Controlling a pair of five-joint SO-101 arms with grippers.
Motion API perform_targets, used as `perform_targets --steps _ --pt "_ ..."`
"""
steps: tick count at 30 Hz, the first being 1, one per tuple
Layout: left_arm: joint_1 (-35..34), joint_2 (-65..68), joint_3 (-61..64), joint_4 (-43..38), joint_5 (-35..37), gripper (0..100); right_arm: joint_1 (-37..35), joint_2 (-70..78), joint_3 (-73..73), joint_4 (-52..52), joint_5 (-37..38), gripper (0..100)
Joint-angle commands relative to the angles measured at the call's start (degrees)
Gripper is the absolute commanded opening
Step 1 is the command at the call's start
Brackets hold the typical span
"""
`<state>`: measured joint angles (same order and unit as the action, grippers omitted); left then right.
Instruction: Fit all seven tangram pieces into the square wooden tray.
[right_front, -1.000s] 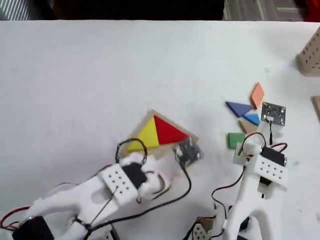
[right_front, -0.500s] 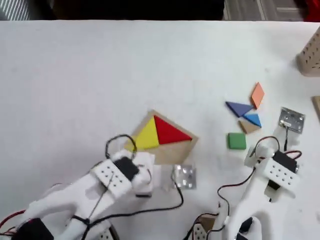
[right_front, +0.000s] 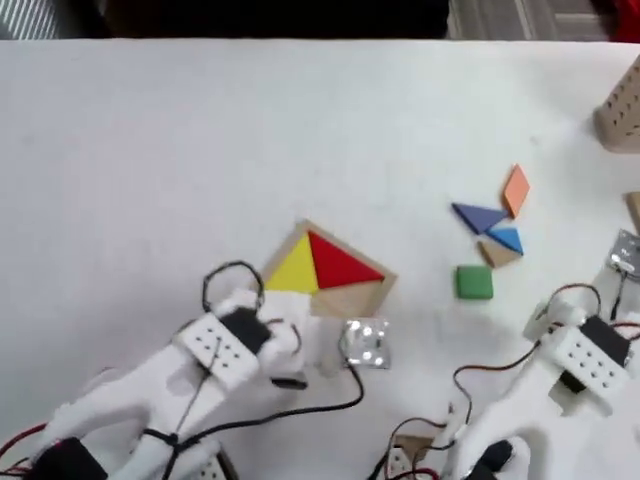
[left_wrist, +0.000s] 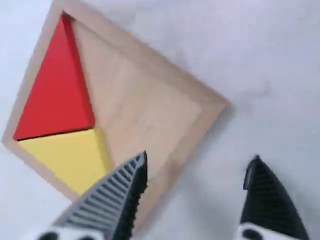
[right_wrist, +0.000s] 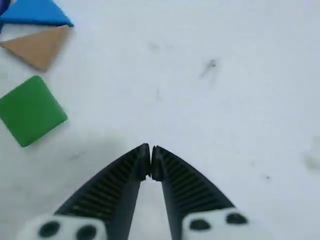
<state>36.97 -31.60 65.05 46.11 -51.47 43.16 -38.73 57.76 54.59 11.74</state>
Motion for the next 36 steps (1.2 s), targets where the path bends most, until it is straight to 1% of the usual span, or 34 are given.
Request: perform_targets --steps 1,5,7,10,13,16,19,20,23,26,28,30,32,34,36 --pt "1.10 -1.01 -2.99 0.44 -1.41 31 1.45 -0.84 -2.99 -0.40 -0.44 2.1" --pt "0.75 0.75 -4.04 -0.09 -1.32 31 1.80 -0.84 -3.16 -0.40 -0.53 2.1" --pt "-1.10 3.56 -6.07 -1.67 -0.70 31 2.07 -1.01 -3.25 -0.40 -0.53 2.1" --pt "-4.09 9.19 -10.02 -3.60 3.25 31 2.51 -1.36 -3.52 -0.04 -0.53 2.1" --pt "-4.97 15.52 -13.36 -4.04 5.27 31 2.33 -1.36 -3.87 0.57 -0.53 2.1" --pt "-4.79 20.44 -15.56 -3.69 5.27 30 2.24 -0.92 -3.87 0.31 -0.53 2.1" --pt "-4.70 21.76 -16.44 -3.52 4.31 23 2.24 -0.92 -3.87 0.31 -0.53 2.1" --pt "-4.44 21.93 -16.44 -3.52 2.90 21 2.15 -0.92 -3.87 0.31 -0.53 2.1" --pt "-3.74 22.02 -16.00 -2.20 -0.62 22 1.71 -0.84 -3.87 0.31 -0.53 2.1" --pt "-1.89 22.02 -15.91 -0.18 -1.05 24 0.92 -0.84 -3.78 0.31 -0.53 2.1" --pt "-0.48 22.02 -15.91 -0.70 -0.88 23 0.92 -0.84 -3.78 0.31 -0.53 2.1" --pt "1.10 22.02 -15.91 -1.41 -0.79 20 0.92 -0.84 -3.78 0.31 -0.53 2.1" --pt "2.86 22.02 -15.47 -4.22 1.93 13 1.10 -0.84 -3.78 0.31 -0.53 2.1" --pt "3.65 22.11 -15.47 -6.42 8.00 6 1.19 -0.84 -3.78 0.31 -0.53 2.1" --pt "3.65 23.25 -16.00 -7.12 14.42 4 1.27 -0.84 -3.78 0.31 -0.53 2.1"
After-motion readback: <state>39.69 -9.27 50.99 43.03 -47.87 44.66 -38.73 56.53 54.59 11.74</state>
